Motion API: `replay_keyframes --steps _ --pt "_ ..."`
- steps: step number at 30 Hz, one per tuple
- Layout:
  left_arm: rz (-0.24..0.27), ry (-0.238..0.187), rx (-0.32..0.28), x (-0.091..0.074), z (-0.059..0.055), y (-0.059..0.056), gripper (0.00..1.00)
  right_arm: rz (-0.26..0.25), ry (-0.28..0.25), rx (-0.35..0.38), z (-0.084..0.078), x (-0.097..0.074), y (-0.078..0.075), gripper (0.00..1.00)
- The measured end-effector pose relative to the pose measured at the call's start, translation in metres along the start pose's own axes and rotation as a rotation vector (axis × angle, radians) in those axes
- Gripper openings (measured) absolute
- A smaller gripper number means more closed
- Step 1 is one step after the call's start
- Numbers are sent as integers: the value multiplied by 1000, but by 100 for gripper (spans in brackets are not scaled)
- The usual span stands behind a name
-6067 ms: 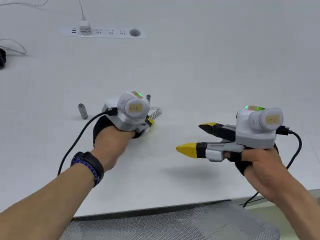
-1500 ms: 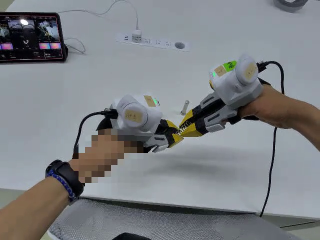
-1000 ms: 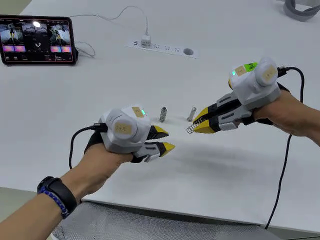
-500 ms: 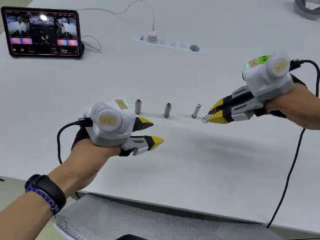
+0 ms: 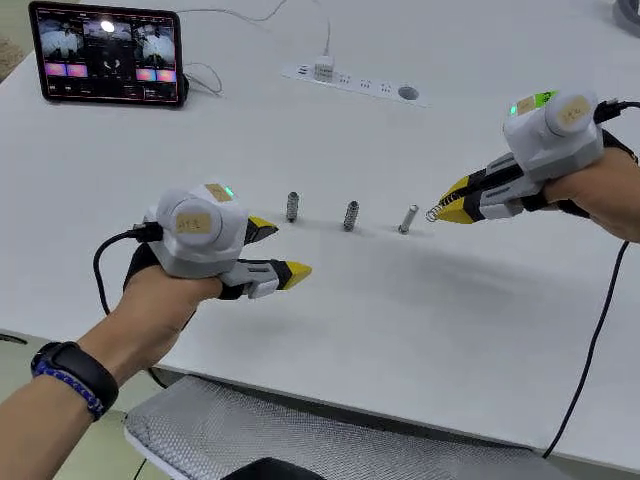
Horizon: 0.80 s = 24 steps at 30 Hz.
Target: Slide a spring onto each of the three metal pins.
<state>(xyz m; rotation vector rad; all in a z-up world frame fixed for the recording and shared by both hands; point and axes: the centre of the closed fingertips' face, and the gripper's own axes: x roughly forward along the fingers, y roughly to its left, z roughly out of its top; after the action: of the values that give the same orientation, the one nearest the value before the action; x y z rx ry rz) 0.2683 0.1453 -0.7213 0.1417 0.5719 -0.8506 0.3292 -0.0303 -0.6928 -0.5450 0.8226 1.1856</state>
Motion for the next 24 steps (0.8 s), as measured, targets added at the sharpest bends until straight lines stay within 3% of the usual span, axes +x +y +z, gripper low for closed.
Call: replay_keyframes --steps 12,24 --pt "55 -5 -52 -13 -5 16 58 -17 40 -16 -2 10 -17 12" --pt "58 1 -94 -23 -11 13 66 -9 82 -36 -5 26 -26 13"
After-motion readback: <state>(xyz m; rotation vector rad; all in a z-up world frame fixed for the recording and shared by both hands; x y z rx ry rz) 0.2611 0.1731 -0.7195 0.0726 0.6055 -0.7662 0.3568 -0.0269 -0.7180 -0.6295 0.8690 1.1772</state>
